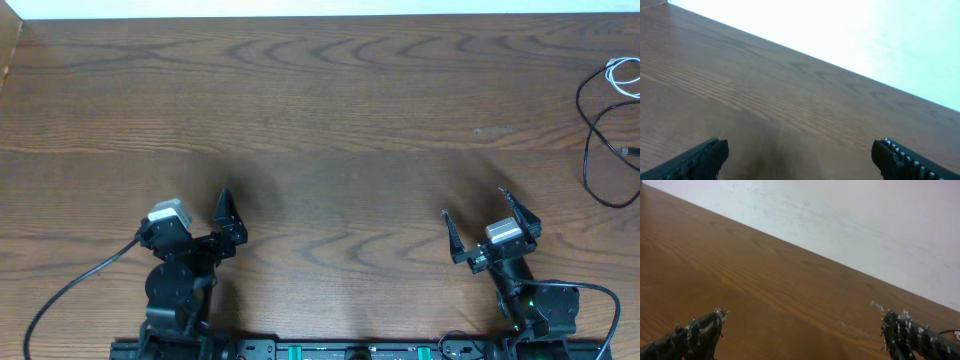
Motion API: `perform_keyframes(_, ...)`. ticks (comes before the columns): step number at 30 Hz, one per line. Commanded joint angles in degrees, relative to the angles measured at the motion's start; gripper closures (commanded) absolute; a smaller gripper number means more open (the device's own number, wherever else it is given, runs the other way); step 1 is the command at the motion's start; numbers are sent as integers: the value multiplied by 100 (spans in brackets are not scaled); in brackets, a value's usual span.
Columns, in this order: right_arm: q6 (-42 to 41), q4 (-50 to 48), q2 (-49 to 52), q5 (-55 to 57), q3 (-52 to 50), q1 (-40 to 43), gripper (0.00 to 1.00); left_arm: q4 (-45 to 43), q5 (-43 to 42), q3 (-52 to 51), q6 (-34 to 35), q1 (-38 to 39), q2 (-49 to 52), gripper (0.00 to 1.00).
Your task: Untangle cables
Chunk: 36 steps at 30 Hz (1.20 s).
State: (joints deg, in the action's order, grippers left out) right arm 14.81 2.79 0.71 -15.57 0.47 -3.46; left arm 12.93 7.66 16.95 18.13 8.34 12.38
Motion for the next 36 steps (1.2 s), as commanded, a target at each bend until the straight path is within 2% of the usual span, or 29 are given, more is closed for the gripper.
perform_keyframes(1,46,22,-42,24,-15,26,1,-157,37,-271,-52,-9,-319,3)
perform_keyframes(6,46,22,-42,22,-15,26,1,-400,55,-662,-52,-50,-640,3)
perform_keyframes(11,46,22,-42,24,-15,26,1,-1032,55,-1165,-52,-153,-990,3)
perform_keyframes(19,46,22,-42,24,-15,26,1,-1392,57,-1659,-52,-328,-1231,3)
perform_keyframes(24,46,22,-42,24,-15,26,1,-1314,55,-1674,-74,-490,-1231,3)
perform_keyframes(27,46,22,-42,24,-15,26,1,-931,44,-1674,-127,-516,-1226,3)
perform_keyframes(36,46,22,-42,24,-15,26,1,-935,-39,-1672,-267,-516,-1215,3)
